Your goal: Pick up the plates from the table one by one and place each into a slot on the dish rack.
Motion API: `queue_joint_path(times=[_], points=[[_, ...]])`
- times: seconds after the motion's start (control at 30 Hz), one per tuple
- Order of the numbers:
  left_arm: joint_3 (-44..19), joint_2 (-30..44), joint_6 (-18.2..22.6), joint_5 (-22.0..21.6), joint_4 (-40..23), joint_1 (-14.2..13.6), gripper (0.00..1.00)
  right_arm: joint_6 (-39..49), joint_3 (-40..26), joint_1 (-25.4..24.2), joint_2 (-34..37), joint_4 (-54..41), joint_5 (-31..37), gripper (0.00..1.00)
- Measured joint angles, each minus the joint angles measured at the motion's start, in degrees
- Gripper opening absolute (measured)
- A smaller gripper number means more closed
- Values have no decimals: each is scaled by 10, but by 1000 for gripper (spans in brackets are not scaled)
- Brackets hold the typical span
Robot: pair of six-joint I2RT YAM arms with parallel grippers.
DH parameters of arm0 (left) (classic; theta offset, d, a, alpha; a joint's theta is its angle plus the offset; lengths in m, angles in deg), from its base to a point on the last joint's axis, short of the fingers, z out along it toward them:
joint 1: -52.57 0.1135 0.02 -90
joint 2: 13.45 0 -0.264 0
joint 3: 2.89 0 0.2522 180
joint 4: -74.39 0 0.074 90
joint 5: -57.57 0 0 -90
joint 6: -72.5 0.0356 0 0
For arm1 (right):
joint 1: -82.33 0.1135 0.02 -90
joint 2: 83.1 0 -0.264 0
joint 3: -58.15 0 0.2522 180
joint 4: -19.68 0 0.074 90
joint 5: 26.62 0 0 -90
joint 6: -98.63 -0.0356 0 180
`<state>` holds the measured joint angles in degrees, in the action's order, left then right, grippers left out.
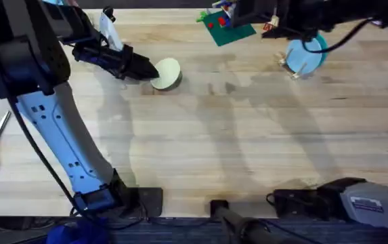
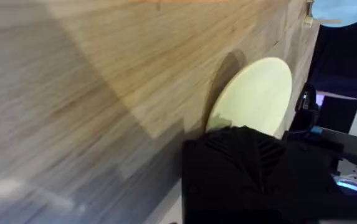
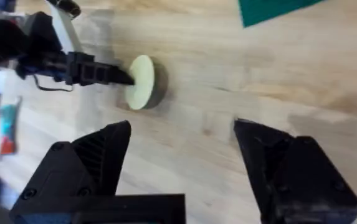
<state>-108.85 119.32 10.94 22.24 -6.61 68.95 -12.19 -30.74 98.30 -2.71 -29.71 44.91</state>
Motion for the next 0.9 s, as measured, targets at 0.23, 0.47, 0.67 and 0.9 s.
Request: queue_joint_path(times=[0.23, 0.47, 0.67, 0.9], points=[[0, 0, 0, 0, 1, 0, 42, -48, 0, 14, 61, 45, -48, 994], [0, 0, 0, 0, 1, 0, 42, -80, 0, 43, 124, 96, -60, 993], [0, 0, 0, 0, 2, 0, 42, -112, 0, 68, 186, 153, -64, 994], [0, 0, -2, 0, 2, 0, 42, -163, 0, 94, 249, 227, -64, 994]])
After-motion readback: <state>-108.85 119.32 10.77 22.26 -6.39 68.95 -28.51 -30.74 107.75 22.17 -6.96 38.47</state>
